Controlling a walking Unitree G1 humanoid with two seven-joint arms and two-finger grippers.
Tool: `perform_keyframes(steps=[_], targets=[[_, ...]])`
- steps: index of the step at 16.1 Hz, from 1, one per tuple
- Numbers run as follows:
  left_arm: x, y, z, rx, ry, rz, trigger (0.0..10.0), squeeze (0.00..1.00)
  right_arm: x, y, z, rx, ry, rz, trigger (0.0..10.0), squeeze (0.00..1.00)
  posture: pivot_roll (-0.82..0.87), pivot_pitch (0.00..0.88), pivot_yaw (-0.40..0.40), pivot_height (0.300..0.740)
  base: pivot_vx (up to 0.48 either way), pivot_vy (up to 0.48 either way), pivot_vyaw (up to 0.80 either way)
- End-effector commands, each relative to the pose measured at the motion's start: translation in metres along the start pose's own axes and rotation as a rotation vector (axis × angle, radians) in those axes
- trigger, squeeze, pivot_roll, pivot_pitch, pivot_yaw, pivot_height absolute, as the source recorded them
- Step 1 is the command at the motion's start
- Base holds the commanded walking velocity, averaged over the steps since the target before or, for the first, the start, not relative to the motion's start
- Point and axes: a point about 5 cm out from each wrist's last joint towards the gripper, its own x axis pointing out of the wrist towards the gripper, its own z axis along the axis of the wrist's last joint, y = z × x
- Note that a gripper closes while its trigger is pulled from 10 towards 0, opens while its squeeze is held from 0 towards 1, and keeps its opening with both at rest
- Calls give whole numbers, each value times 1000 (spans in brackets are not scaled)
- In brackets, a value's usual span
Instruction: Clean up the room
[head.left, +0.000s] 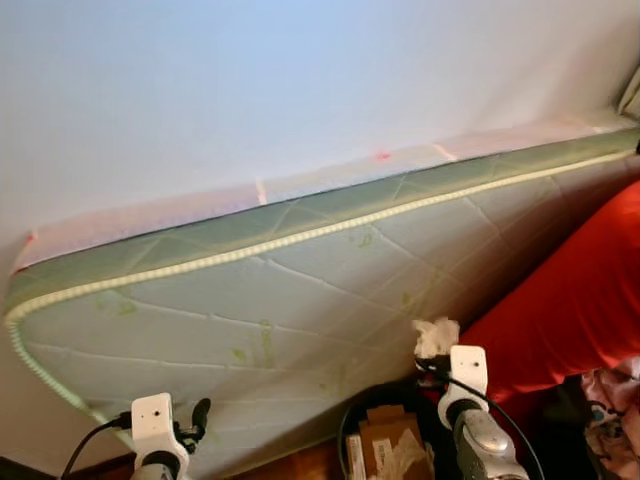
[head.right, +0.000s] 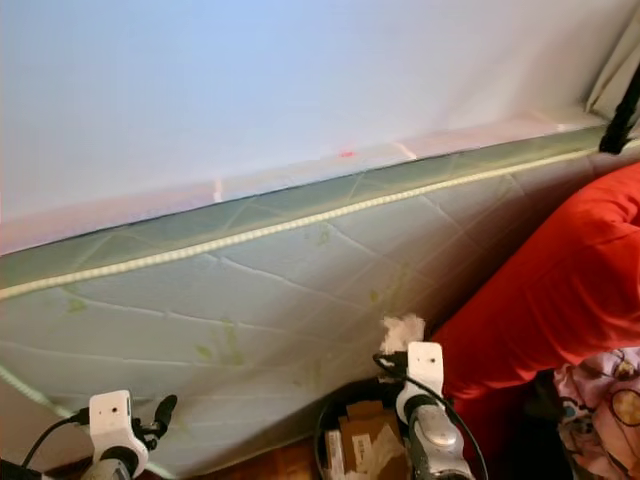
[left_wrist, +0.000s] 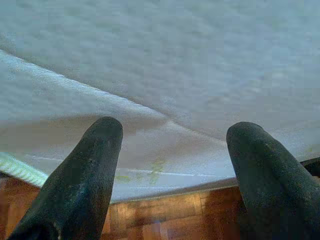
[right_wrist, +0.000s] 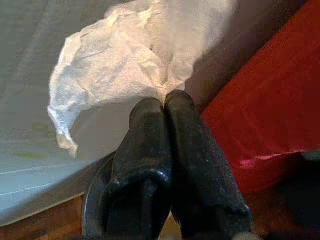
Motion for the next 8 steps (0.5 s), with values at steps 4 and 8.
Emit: perform_keyframes(steps=[4,8], targets=[[-11,-12,4,3,-106,-21,10000,0,-8,-4,-19,32,81,-33,10000,0,134,165,-66,720,0,0,0],[-21,-15,22,13,-203,-22,10000,0,-12,-6,-32,56,164,-32,10000,0,161,198,-64,720,0,0,0]])
